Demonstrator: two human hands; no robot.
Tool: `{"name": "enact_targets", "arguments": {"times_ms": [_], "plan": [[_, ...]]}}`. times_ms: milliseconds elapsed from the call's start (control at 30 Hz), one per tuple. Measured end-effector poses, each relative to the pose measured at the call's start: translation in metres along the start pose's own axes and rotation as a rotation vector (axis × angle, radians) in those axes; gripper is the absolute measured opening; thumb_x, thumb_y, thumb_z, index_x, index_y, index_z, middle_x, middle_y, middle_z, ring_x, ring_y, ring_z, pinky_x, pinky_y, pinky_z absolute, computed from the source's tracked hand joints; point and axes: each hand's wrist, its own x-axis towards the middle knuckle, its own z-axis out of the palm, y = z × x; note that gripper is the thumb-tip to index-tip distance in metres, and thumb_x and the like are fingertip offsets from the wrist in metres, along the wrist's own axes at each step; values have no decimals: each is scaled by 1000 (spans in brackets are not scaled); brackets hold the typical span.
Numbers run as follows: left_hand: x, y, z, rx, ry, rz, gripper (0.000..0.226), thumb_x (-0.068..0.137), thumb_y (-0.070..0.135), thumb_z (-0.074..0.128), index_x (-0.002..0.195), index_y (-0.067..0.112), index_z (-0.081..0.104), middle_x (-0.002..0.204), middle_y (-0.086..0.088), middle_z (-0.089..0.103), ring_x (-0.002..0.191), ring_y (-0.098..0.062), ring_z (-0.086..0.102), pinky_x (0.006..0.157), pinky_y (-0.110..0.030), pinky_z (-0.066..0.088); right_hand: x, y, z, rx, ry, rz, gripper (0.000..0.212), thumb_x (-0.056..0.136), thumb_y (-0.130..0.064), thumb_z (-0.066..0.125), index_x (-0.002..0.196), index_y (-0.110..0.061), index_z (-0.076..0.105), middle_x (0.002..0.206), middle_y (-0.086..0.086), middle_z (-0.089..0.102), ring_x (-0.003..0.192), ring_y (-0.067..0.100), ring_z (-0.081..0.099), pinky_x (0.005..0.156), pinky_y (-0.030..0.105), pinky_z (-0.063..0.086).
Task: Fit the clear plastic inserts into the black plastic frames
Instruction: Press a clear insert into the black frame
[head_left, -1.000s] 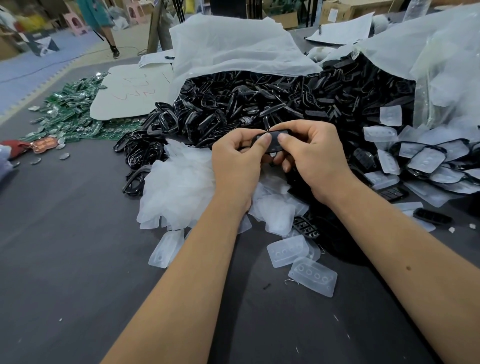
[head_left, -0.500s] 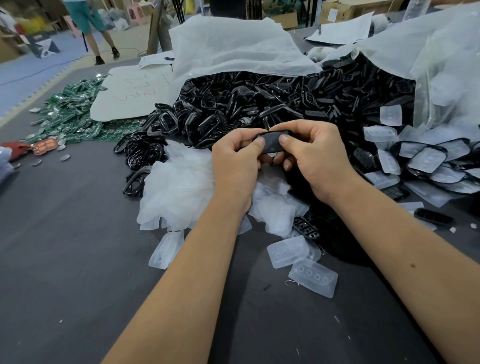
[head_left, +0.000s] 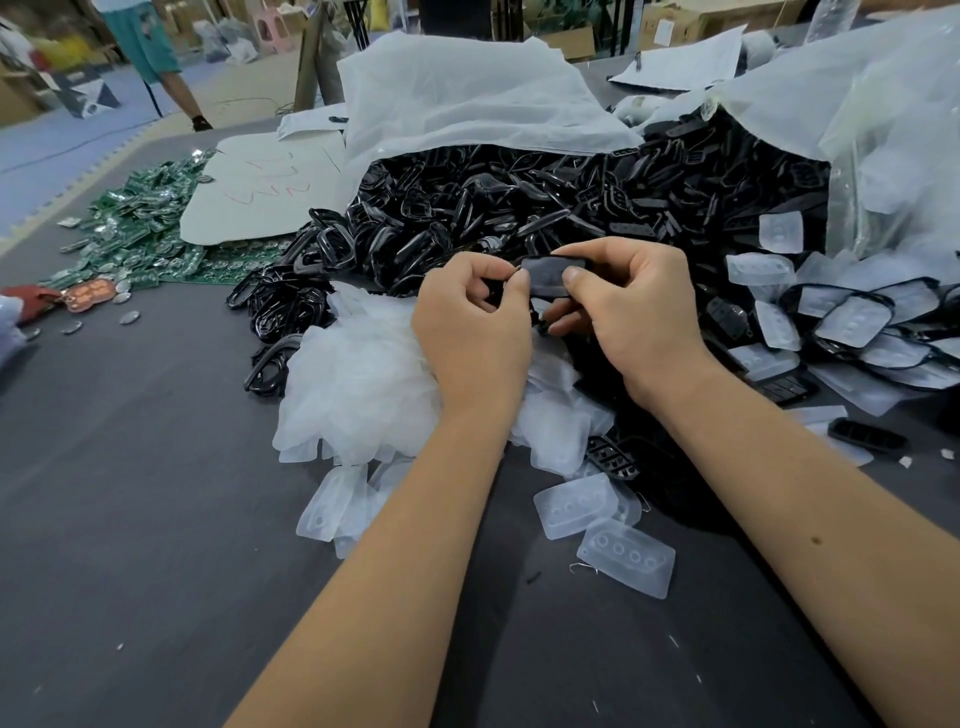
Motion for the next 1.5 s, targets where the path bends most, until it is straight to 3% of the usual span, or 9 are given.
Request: {"name": "enact_targets", "arguments": {"times_ms": [167,333,667,967,1100,1200,1333,1400,1500], "plan": [[-1,5,1,28,41,-4,6,89,15,79,84,18,76,63,12,47,61,-4,47,64,-13,40,-4,-1,4,-42,-29,-72,23,95,1,61,97,-18,74,77,8,78,65,28,77,60,36,63],[1,3,0,-105,30,-80,5,89,16,79,84,15,77,65,6,49,61,-6,47,67,-25,49,-4,-1,5,-45,-21,-85,22,95,1,61,98,-17,74,77,8,78,63,27,77,59,36,63],[3,0,3,-219,24,-126,14,89,12,78,76,18,73,64,4,49,61,-10,43,63,-30,45,-4,-2,4,-4,-44,-64,21,97,1,61,101,-15,75,79,7,78,65,28,77,59,33,62],[2,-2,5,-144,77,-116,12,90,15,77,79,14,73,64,7,46,59,-7,43,63,-25,45,-5,-2,4,5,-81,-68,20,97,2,61,102,-12,74,77,11,77,64,31,77,62,38,64],[1,0,3,-158,86,-94,11,89,16,79,88,16,68,70,8,49,62,-4,45,64,-18,43,-4,-3,3,38,-81,-54,21,97,4,60,101,-11,74,75,10,77,62,30,76,59,33,62],[0,2,2,-196,29,-77,15,91,14,74,98,25,67,81,2,62,69,-11,56,72,-24,52,-3,-3,3,79,-74,-28,21,96,6,59,101,-9,74,72,10,75,59,29,74,55,31,59],[2,2,1,-246,-89,-75,17,95,9,63,100,21,75,82,-5,72,81,-34,70,79,-48,61,-2,-2,2,87,-77,-13,21,96,6,58,100,-7,75,70,10,74,57,23,71,51,25,55],[2,2,0,-281,-145,-84,18,94,13,60,97,19,77,80,-14,70,81,-44,68,74,-57,60,-2,-2,2,86,-77,-9,22,96,5,59,99,-9,76,68,9,73,56,21,69,50,24,53],[2,3,-2,-292,-181,-95,15,89,21,64,94,19,77,82,-18,72,80,-50,67,68,-56,59,-1,-2,3,69,-73,-9,24,97,3,57,96,-11,77,66,13,71,53,21,64,48,24,50]]}}
